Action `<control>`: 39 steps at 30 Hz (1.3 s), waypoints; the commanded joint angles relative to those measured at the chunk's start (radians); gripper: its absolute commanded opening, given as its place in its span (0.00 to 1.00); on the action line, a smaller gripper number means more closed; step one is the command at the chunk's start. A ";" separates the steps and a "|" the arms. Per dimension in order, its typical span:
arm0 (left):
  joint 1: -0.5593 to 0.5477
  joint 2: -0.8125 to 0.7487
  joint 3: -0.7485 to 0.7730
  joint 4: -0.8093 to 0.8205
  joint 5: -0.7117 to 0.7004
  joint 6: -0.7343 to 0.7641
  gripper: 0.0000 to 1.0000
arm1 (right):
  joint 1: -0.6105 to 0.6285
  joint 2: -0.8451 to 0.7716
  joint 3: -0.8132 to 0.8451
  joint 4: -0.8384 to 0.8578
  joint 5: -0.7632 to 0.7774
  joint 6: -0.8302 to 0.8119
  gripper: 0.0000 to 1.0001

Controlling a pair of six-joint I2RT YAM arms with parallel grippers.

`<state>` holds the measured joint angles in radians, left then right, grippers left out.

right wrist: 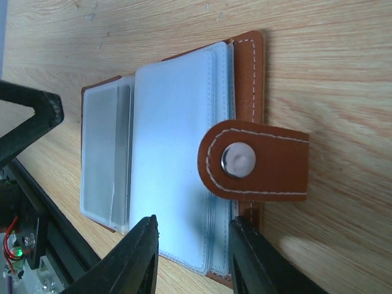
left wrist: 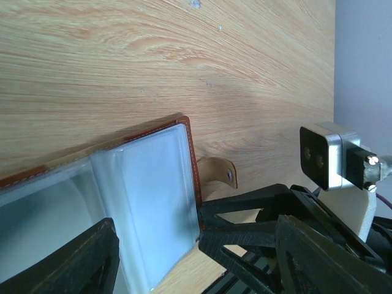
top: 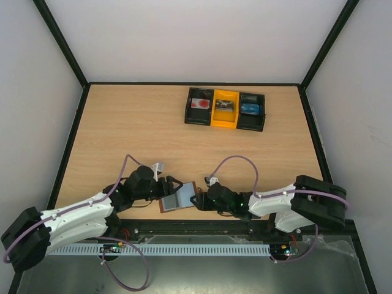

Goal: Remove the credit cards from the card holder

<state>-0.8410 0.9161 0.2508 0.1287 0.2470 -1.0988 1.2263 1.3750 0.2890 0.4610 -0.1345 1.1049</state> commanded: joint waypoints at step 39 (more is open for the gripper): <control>0.032 -0.082 -0.011 -0.261 -0.132 -0.015 0.80 | 0.022 0.034 -0.028 0.002 0.023 0.051 0.33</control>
<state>-0.8165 0.8326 0.2493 -0.1055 0.1249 -1.1275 1.2377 1.3914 0.2852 0.4973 -0.1238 1.1423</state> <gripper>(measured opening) 0.802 0.330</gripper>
